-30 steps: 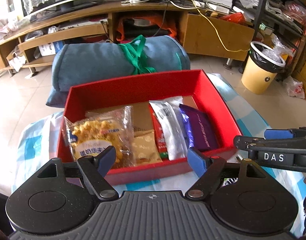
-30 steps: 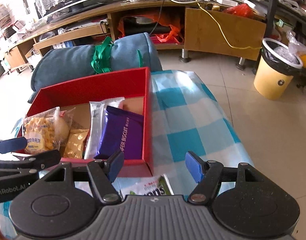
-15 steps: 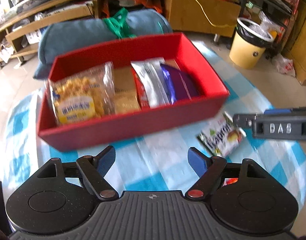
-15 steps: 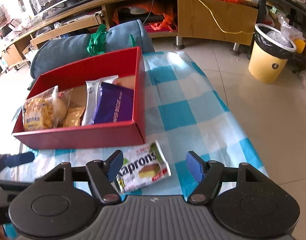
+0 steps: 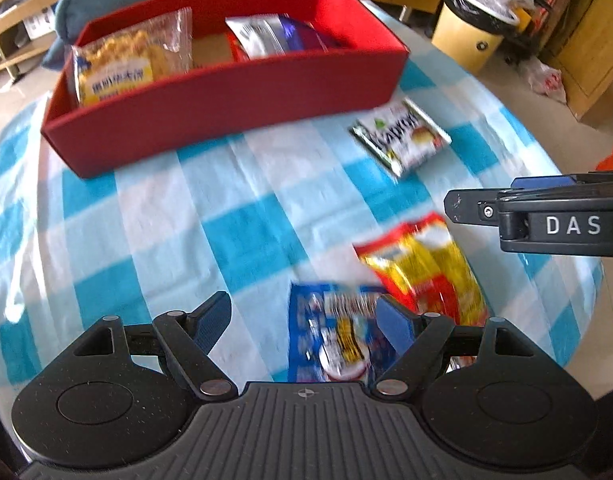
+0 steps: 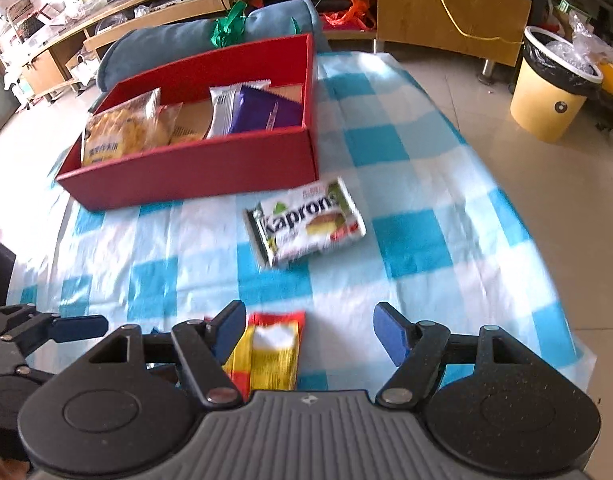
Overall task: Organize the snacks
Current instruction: 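Grasp the blue sausage packet with the left tool while the right tool nears the red-yellow chips bag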
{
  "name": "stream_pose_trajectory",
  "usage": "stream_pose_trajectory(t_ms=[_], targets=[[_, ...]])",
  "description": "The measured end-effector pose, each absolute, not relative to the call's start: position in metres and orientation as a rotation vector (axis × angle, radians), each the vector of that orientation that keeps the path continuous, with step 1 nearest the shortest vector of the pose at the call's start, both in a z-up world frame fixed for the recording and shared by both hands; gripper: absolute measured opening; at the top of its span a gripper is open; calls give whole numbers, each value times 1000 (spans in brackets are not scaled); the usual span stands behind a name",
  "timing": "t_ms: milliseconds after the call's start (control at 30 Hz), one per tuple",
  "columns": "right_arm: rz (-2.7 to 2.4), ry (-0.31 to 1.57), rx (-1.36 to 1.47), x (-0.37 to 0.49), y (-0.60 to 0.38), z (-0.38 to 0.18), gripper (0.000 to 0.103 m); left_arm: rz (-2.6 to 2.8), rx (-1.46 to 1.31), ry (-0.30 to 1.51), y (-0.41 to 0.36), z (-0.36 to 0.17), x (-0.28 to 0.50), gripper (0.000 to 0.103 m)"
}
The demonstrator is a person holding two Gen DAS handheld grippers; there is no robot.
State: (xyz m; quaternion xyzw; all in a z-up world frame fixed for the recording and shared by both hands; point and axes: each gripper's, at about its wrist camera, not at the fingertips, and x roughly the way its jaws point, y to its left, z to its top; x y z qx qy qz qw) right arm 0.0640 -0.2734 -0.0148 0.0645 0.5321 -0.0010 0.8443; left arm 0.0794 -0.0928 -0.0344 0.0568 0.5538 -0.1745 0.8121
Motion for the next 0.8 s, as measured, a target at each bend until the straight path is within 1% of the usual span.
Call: stream_pose_trajectory(t_ms=[300, 433, 467, 533, 567, 800], targets=[[10, 1140, 145, 52, -272, -19, 66, -394, 151, 1240, -112, -56, 66, 85], [12, 1149, 146, 52, -274, -23, 66, -379, 187, 1218, -121, -59, 64, 87], [12, 1152, 146, 52, -274, -24, 66, -374, 189, 1217, -122, -60, 64, 86], [14, 1159, 142, 52, -274, -26, 66, -362, 204, 1207, -122, -59, 62, 78], [16, 1163, 136, 52, -273, -27, 66, -358, 213, 1202, -122, -58, 62, 75], [40, 1192, 112, 55, -265, -36, 66, -314, 143, 1212, -99, -51, 65, 75]])
